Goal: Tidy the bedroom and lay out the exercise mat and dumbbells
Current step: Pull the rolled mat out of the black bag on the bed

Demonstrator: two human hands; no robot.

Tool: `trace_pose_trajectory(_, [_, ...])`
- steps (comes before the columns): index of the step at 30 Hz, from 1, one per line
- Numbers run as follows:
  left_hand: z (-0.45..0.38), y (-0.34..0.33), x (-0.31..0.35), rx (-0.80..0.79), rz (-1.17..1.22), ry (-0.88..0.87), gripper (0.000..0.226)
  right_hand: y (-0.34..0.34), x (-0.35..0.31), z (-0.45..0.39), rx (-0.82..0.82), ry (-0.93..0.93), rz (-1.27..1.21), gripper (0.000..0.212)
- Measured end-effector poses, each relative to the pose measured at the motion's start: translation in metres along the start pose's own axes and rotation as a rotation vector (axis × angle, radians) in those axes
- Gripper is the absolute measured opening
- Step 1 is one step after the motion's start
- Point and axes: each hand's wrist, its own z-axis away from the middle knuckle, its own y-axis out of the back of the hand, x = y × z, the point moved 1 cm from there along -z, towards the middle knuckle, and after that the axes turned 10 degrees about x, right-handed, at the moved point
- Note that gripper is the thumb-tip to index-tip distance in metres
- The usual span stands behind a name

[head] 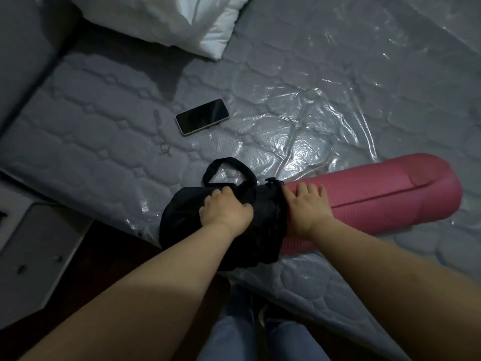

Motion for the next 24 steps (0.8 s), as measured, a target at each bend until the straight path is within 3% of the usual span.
trace_pose_trajectory(4, [0.008,-0.023,0.008,0.05,-0.182,-0.067,0.045,-0.014,0.002,0.008,0.049,0.024,0.0,0.094])
trace_pose_trajectory(8, [0.007,-0.025,-0.002,0.137,-0.181,-0.088,0.019,-0.026,0.013,0.015,0.027,0.088,-0.107,0.092])
trace_pose_trajectory(13, [0.004,-0.012,-0.045,0.19,-0.185,-0.042,0.01,-0.029,0.01,0.031,0.072,0.021,-0.104,0.081])
trace_pose_trajectory(15, [0.008,-0.013,-0.049,0.192,-0.136,-0.045,0.011,-0.026,0.003,0.032,0.051,-0.014,-0.082,0.08])
trace_pose_trajectory(18, [0.015,-0.015,-0.05,0.127,-0.066,-0.048,0.022,-0.015,-0.004,0.024,-0.08,-0.051,-0.038,0.105])
trace_pose_trajectory(21, [0.023,-0.017,-0.049,0.067,-0.035,-0.032,0.041,-0.001,-0.008,0.009,-0.241,0.02,0.025,0.112])
trace_pose_trajectory(24, [0.026,-0.014,-0.041,0.032,-0.001,0.04,0.045,0.002,-0.015,0.004,-0.335,0.106,-0.132,0.115])
